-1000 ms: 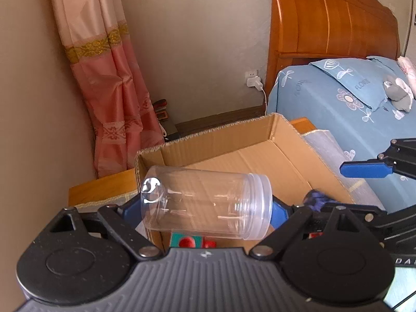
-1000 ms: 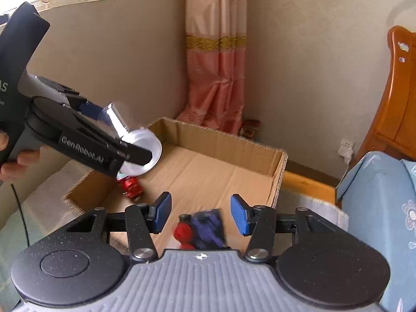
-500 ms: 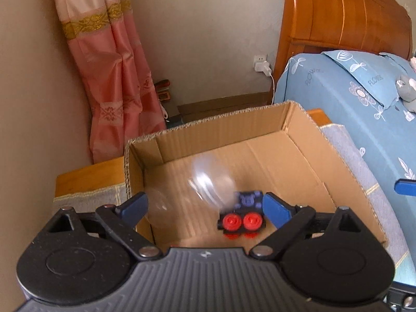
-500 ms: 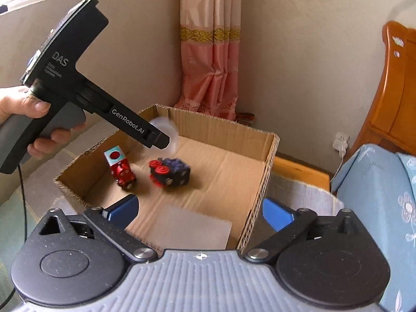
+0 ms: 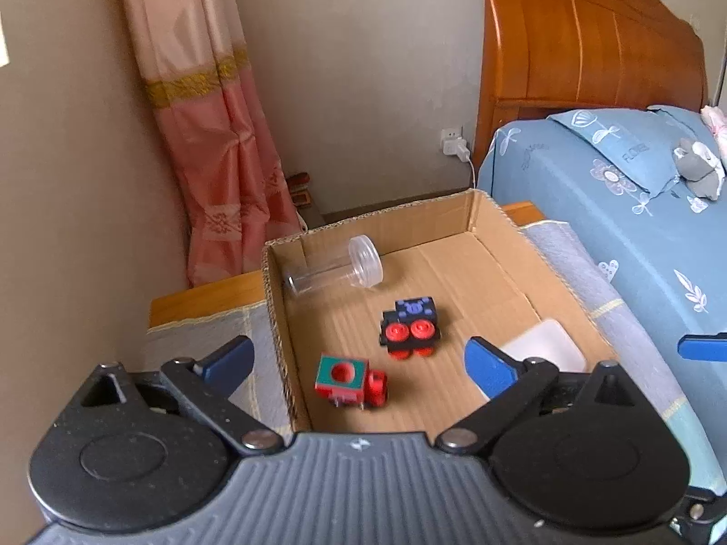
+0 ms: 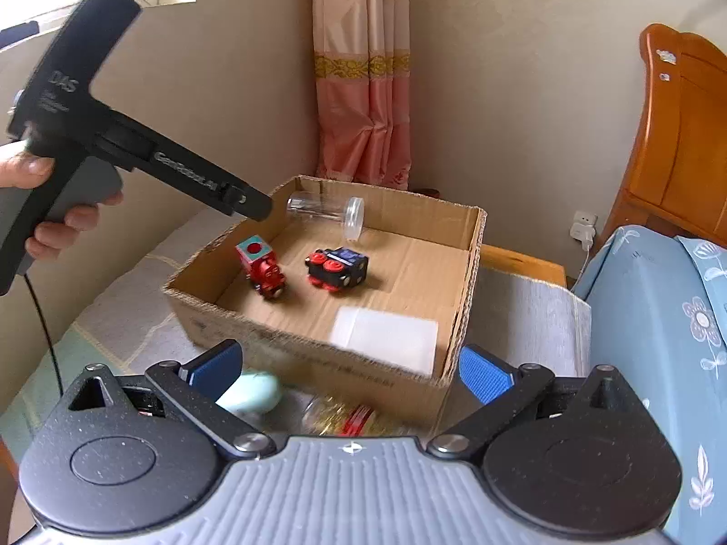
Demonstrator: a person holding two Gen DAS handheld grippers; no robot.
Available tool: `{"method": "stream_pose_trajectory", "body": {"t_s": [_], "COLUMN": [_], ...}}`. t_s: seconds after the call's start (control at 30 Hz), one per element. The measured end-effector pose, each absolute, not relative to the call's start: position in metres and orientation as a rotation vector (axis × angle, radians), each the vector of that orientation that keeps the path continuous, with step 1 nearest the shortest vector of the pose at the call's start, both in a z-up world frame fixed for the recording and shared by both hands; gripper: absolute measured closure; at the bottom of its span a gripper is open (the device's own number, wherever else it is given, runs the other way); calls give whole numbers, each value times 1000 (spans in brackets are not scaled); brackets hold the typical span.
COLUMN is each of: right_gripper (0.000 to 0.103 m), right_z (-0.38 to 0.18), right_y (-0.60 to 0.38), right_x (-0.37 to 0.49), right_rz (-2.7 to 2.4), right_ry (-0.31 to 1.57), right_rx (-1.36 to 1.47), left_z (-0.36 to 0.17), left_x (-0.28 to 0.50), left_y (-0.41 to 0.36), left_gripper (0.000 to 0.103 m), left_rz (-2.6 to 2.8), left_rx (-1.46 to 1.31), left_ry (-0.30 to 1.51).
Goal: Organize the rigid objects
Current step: 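Move both tools back over the remaining items on the bed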
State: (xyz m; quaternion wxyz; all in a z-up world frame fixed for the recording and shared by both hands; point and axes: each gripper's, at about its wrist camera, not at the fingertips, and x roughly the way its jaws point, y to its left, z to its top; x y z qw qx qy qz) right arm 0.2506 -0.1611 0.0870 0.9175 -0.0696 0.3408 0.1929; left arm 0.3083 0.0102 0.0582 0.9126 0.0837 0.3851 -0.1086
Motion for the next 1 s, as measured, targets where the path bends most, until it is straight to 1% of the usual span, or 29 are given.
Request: {"method": "stream_pose_trajectory", "body": {"t_s": [0.23, 0.5, 0.77, 1.0], "right_gripper": [0, 0, 0, 0], "right_z": [72, 39, 28, 19], "right_y": [-151, -136, -112, -91], "right_x": [204, 174, 157, 160], "right_rz": [388, 458, 639, 759], "right_ry": [680, 712, 696, 687], "right_rx": [-122, -69, -180, -263], "left_z": [59, 27, -5, -26], "left_x": [249, 201, 170, 151], "left_y": [21, 38, 57, 73], "left_gripper": [4, 3, 3, 3], "left_rz": [-224, -183, -80, 18], "left_rx": [189, 164, 96, 37], "left_ry": [742, 762, 816, 818]}}
